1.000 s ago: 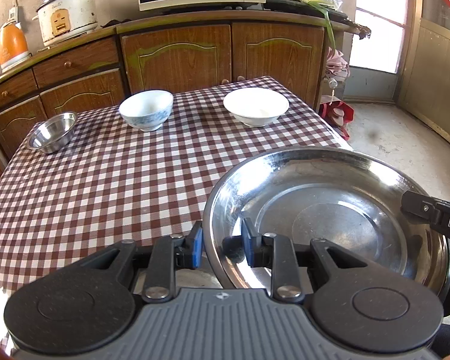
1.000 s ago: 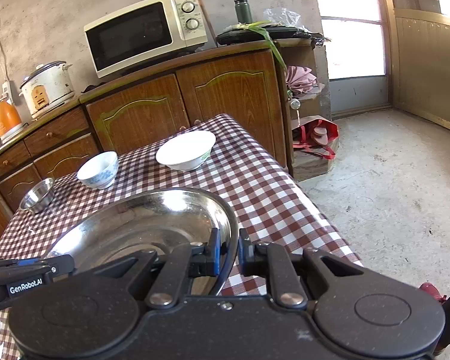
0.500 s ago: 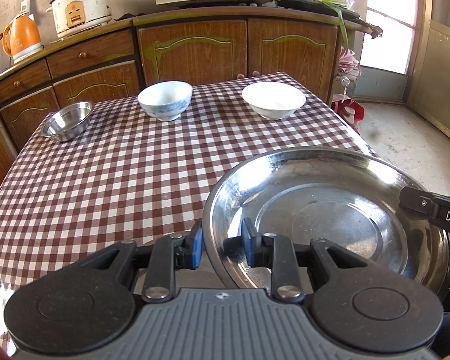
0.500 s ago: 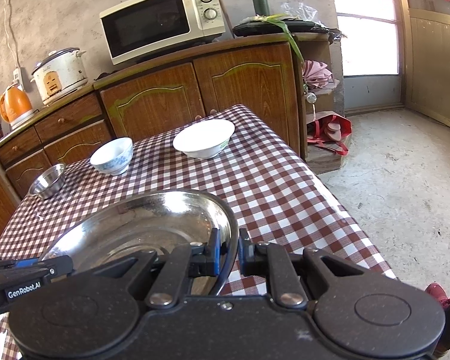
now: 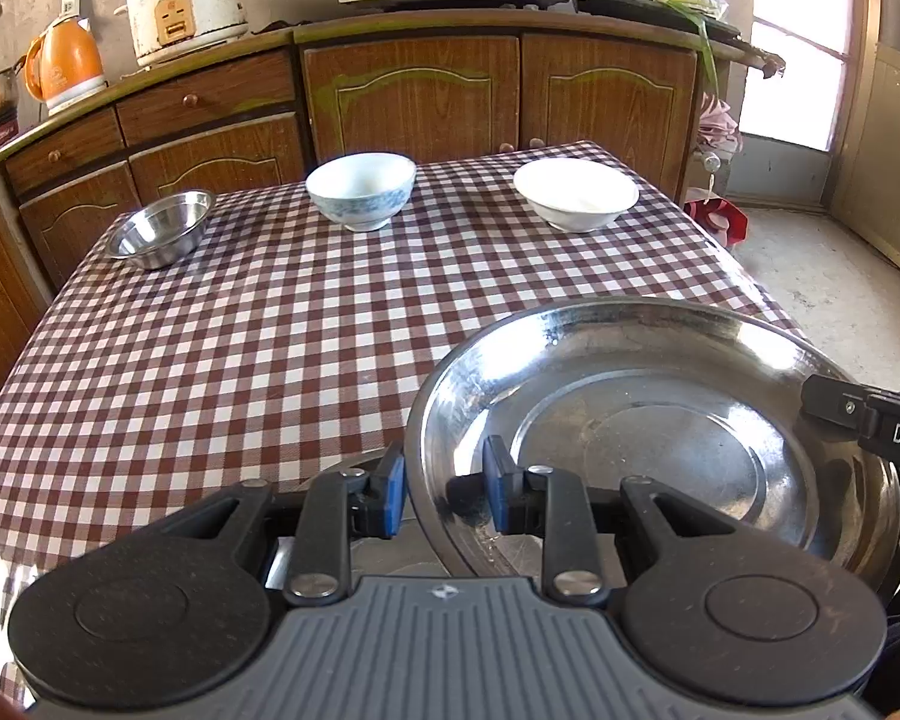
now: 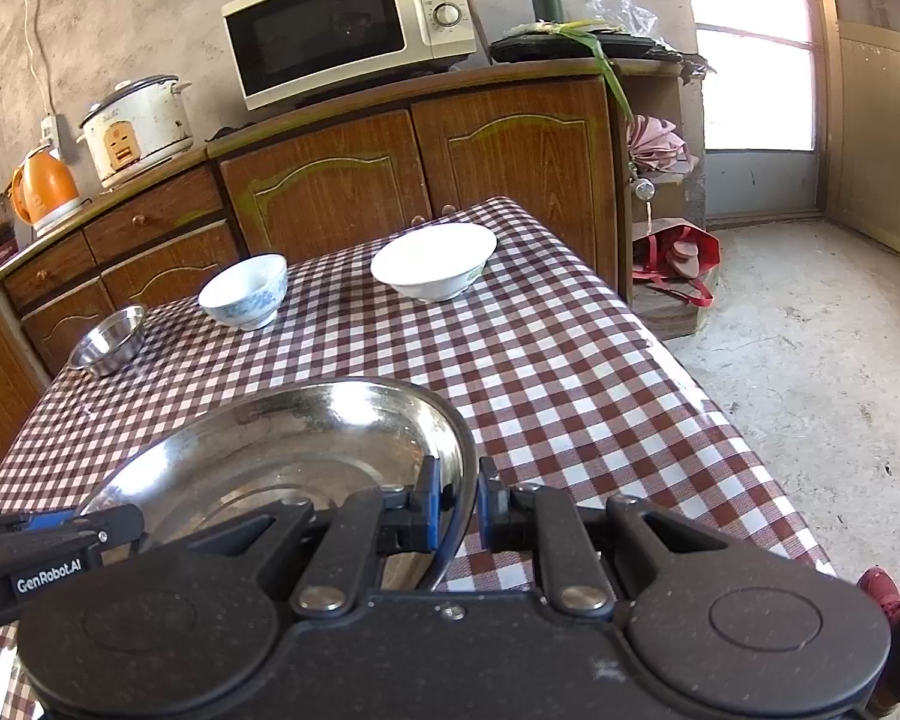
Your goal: Organize plates and bowls
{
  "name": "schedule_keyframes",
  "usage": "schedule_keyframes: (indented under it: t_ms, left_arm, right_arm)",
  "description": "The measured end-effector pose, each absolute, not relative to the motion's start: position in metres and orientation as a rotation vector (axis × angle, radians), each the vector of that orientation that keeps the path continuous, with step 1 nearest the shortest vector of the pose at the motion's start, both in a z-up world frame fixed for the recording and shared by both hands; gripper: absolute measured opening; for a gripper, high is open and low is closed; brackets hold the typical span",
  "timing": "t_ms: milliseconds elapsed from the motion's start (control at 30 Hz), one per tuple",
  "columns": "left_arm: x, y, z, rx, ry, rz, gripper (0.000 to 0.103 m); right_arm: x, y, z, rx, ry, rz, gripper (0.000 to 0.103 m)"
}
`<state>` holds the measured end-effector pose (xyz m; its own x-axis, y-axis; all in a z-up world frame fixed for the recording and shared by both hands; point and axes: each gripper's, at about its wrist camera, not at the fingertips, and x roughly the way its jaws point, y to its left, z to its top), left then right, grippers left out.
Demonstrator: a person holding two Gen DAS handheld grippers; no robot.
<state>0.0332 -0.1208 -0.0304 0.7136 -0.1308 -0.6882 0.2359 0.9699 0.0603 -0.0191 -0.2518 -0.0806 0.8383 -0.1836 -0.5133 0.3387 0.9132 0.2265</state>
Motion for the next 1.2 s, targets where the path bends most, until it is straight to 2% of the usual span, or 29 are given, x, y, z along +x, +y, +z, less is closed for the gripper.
schedule_keyframes:
  t_ms: [1200]
  left_arm:
    - [0.022, -0.062, -0.051, 0.134, 0.793, -0.088, 0.028]
  right_arm:
    - [0.002, -0.183, -0.103, 0.224, 0.587, -0.152, 0.018]
